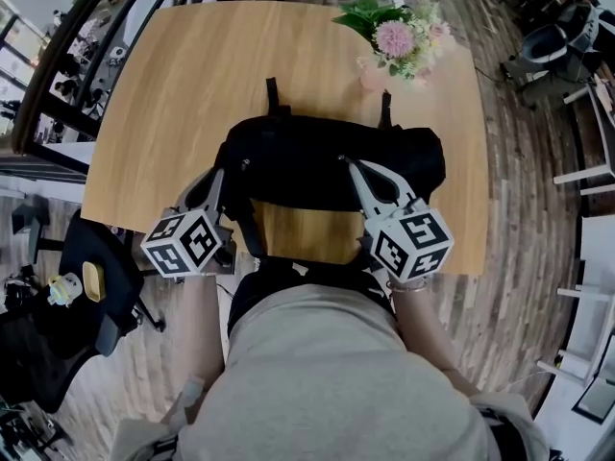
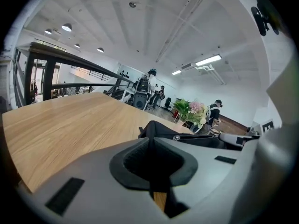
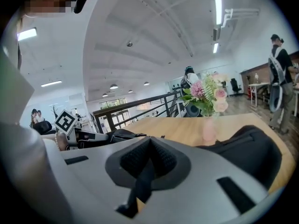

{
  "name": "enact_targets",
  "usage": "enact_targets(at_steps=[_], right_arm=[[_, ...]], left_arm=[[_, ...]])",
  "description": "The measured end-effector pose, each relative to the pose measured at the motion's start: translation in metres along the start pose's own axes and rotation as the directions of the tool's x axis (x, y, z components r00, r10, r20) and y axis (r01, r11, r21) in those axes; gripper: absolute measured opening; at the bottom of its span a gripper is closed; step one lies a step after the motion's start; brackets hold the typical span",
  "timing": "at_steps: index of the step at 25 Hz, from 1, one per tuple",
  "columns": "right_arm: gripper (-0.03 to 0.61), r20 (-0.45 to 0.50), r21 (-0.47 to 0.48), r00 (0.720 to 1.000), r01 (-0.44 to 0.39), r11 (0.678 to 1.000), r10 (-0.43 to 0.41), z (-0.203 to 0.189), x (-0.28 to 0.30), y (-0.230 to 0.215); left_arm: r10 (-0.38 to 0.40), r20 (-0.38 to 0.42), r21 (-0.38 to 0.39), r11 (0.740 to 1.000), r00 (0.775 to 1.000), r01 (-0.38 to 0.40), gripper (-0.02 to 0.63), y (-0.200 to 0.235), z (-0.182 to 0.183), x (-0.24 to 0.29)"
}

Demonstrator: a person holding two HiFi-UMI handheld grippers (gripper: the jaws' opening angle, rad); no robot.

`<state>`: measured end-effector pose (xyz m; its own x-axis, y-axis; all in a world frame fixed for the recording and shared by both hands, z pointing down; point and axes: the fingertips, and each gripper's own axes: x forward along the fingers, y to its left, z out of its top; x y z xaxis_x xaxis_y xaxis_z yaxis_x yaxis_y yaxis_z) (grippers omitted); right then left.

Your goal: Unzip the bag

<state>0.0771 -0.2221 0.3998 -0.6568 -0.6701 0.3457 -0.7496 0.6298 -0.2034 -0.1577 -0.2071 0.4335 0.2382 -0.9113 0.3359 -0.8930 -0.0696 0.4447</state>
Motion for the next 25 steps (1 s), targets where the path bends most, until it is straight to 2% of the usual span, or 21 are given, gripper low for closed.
enact_targets(at_steps=[9,14,15,17,18,22,25], right_arm=[[0.009,-0.016,-0.029,0.999,-0.043,0.999,0.043,0.001,0.000,-0.001],[0.009,-0.012,-0.020,0.997,-0.070,0.997,0.070,0.001,-0.002,-0.001],[0.008,-0.012,-0.023,0.997,-0.076,0.997,0.075,0.001,-0.002,-0.001],[0.008,-0.015,-0.030,0.996,-0.085,0.996,0.085,0.000,-0.002,0.000],[0.008,-0.016,-0.033,0.996,-0.089,0.995,0.089,0.000,-0.003,0.001],[0.009,-0.018,-0.034,0.995,-0.102,0.994,0.102,0.000,-0.004,0.002],[0.008,-0.016,-0.031,0.994,-0.110,0.993,0.110,0.000,-0.004,0.002]], left_arm=[[0.052,0.022,-0.024,0.998,0.998,-0.051,0.038,0.001,-0.012,-0.004],[0.084,0.052,0.016,0.996,0.995,-0.085,0.042,-0.005,-0.007,-0.010],[0.085,0.057,0.038,0.995,0.995,-0.087,0.052,-0.008,-0.004,-0.013],[0.082,0.070,0.116,0.989,0.994,-0.090,0.136,-0.016,0.003,-0.021],[0.078,0.076,0.161,0.983,0.994,-0.090,0.157,-0.021,0.007,-0.025],[0.022,0.079,0.313,0.949,0.997,-0.046,0.167,-0.052,0.018,-0.028],[-0.056,0.054,0.370,0.928,0.997,0.032,0.167,-0.082,0.019,-0.018]])
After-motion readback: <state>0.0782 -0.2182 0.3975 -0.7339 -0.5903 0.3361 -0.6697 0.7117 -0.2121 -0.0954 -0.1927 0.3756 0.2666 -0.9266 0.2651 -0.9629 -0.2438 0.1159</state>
